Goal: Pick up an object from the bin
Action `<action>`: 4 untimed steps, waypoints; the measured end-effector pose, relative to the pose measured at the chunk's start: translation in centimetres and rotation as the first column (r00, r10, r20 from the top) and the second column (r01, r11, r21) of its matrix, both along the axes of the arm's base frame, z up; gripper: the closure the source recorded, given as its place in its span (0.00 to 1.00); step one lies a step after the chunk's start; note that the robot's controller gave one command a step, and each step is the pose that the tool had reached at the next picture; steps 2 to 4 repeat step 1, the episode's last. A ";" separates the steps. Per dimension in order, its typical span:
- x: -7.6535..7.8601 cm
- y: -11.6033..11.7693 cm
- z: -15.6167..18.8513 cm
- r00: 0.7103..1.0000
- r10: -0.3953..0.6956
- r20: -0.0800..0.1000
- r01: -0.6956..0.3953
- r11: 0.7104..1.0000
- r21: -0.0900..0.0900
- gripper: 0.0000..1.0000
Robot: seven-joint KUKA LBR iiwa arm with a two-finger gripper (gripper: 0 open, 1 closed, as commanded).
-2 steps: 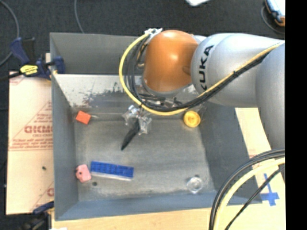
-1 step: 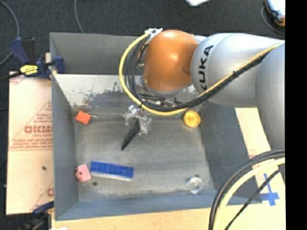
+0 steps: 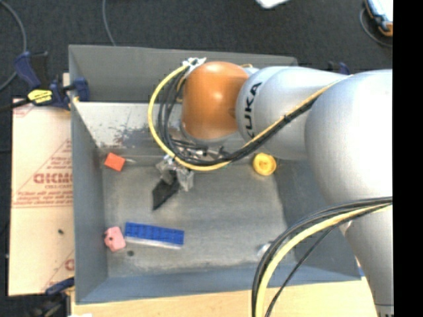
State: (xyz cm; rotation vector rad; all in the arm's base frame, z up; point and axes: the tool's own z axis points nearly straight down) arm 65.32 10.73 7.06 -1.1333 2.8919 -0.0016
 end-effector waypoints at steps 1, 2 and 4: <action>-1.3 1.3 13.9 1.000 0.015 -0.002 -0.015 1.000 -0.001 1.00; -1.3 1.3 13.9 1.000 0.015 -0.002 -0.015 1.000 -0.001 1.00; -1.3 1.3 13.9 1.000 0.015 -0.002 -0.015 1.000 -0.001 1.00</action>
Offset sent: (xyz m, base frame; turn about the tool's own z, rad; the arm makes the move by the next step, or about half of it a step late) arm 0.0000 0.0000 0.0000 0.0000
